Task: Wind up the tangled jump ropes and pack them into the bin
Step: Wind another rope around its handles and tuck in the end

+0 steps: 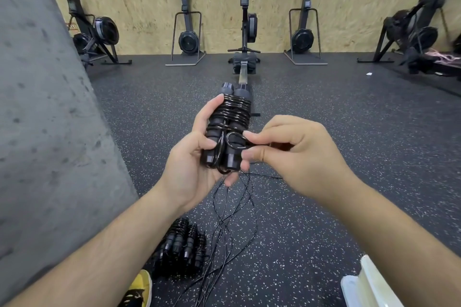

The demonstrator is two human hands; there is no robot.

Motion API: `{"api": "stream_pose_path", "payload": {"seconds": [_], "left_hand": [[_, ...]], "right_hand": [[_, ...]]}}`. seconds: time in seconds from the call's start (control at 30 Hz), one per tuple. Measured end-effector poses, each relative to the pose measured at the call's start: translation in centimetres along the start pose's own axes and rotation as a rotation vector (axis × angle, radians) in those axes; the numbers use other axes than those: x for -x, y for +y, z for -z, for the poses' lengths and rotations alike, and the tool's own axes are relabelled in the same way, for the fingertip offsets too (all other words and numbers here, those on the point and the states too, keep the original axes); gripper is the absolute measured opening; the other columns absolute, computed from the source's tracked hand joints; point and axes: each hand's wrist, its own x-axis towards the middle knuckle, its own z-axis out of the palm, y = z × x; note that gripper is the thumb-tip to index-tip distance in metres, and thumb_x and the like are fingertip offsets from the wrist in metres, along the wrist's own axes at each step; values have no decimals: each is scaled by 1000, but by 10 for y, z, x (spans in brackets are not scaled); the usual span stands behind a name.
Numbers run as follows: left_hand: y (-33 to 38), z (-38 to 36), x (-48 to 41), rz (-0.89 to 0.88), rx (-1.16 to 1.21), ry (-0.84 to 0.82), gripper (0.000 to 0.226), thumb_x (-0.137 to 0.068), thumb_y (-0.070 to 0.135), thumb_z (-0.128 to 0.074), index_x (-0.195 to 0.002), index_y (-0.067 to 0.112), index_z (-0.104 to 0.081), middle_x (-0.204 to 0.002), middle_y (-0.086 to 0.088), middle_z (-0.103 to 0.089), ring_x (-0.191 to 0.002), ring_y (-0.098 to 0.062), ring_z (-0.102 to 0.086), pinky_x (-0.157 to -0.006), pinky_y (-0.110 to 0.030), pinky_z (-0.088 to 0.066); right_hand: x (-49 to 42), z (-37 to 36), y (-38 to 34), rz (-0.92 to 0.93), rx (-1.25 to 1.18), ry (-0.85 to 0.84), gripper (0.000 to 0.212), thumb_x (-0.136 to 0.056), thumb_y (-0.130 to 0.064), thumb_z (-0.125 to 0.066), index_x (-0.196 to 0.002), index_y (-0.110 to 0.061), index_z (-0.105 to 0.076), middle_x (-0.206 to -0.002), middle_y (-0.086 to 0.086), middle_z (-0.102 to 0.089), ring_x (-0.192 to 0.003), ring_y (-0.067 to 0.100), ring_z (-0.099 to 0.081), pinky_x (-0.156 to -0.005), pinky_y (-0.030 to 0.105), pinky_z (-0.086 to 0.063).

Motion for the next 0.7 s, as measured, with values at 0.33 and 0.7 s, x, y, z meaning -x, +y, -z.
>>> {"api": "stream_pose_path", "payload": {"seconds": [0.33,0.7], "left_hand": [[-3,-5,0,10,-7,-27,81,-74,4,-34,-144,42,-47,-116,-30,-59,-76,-41,-58,-57,-39,-37],[-5,-7,0,47,-33,-40,84,-74,1,-35,-146,45,-43,-117,-28,-62,-77,-41,-58,-57,-39,-40]], "right_hand": [[0,6,-5,-10,296,-98,11,-83,-24,-79,-72,-25,-78,-72,-6,-57,-69,10,-55,-61,24,-35],[3,7,-3,-41,236,-118,19,-82,-22,-81,-64,-23,-75,-70,-6,-55,-62,7,-51,-59,18,-31]]}}
